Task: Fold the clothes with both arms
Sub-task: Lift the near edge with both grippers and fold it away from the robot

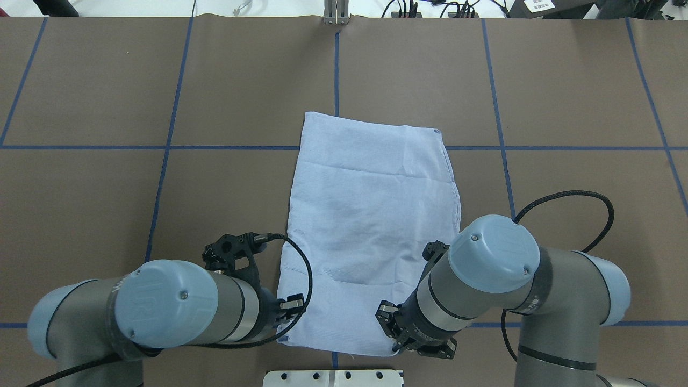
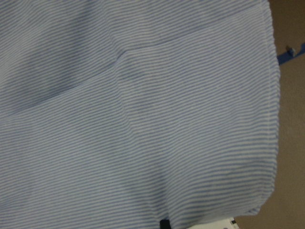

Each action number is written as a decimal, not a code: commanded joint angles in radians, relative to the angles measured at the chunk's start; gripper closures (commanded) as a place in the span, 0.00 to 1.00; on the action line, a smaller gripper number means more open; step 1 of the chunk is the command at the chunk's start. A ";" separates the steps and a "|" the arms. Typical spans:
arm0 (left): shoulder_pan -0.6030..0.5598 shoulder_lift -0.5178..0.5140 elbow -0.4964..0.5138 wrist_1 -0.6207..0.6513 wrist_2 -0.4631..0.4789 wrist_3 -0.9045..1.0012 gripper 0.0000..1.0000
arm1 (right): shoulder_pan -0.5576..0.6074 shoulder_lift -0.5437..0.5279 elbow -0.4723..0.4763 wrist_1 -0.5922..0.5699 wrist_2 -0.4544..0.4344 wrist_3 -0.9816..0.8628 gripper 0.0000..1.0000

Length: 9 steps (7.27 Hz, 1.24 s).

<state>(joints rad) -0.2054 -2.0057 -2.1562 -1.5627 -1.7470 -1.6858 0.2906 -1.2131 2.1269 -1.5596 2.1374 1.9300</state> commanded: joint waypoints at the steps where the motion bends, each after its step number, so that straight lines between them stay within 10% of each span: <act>1: 0.037 0.005 -0.141 0.123 -0.038 0.000 1.00 | 0.007 -0.008 0.038 0.000 0.061 0.003 1.00; 9: -0.382 -0.185 0.167 -0.006 -0.183 0.247 1.00 | 0.409 0.160 -0.196 0.000 0.165 -0.202 1.00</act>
<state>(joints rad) -0.5233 -2.1691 -2.0834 -1.4883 -1.9070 -1.4696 0.6646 -1.0881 2.0011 -1.5601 2.3089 1.7931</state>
